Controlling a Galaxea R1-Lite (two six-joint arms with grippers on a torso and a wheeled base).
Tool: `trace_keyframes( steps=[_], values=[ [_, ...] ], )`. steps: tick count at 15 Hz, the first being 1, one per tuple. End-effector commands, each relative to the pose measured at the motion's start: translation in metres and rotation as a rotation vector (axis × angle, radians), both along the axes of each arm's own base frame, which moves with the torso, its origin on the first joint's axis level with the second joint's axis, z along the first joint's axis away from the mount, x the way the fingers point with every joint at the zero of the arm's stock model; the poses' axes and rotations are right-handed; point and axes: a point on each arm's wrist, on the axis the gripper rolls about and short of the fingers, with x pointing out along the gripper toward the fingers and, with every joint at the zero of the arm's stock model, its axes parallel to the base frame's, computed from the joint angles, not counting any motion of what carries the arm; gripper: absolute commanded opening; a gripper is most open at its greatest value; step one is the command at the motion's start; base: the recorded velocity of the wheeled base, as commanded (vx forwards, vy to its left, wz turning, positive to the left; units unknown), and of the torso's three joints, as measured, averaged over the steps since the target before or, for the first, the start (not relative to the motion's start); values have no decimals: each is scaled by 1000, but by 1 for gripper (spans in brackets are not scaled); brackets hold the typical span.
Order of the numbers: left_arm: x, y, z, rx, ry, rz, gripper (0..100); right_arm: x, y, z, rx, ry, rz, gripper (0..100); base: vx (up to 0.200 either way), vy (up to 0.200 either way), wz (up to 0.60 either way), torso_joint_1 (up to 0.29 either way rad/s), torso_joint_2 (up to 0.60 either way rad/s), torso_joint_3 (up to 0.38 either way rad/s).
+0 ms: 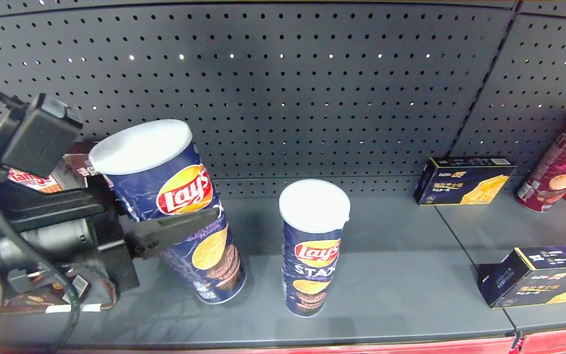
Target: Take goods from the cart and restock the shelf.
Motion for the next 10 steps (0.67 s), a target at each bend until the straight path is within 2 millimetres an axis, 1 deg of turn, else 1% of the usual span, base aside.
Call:
trace_keyframes(
  steps=[1,2,3,5,6,7,8,9,10],
  values=[
    [33,-5,-12,65,25,31,0,0,0,0,0,3,0,100,0,0,0,0,0,0],
    [33,-5,-12,65,25,31,0,0,0,0,0,3,0,100,0,0,0,0,0,0],
    [68,-9,-28,144,-7,-45,0,0,0,0,0,3,0,100,0,0,0,0,0,0],
    [102,-20,-28,149,-26,-74,0,0,0,0,0,3,0,100,0,0,0,0,0,0],
    [114,-24,-24,138,-45,-95,0,0,0,0,0,3,0,100,0,0,0,0,0,0],
    [125,-25,-13,120,-69,-106,0,0,0,0,0,3,0,100,0,0,0,0,0,0],
    [134,-27,-9,109,-51,-123,0,0,0,0,0,3,0,100,0,0,0,0,0,0],
    [138,-29,-6,101,-33,-129,0,0,0,0,0,3,0,100,0,0,0,0,0,0],
    [146,-31,-7,103,-21,-128,0,0,0,0,0,3,0,100,0,0,0,0,0,0]
  ],
)
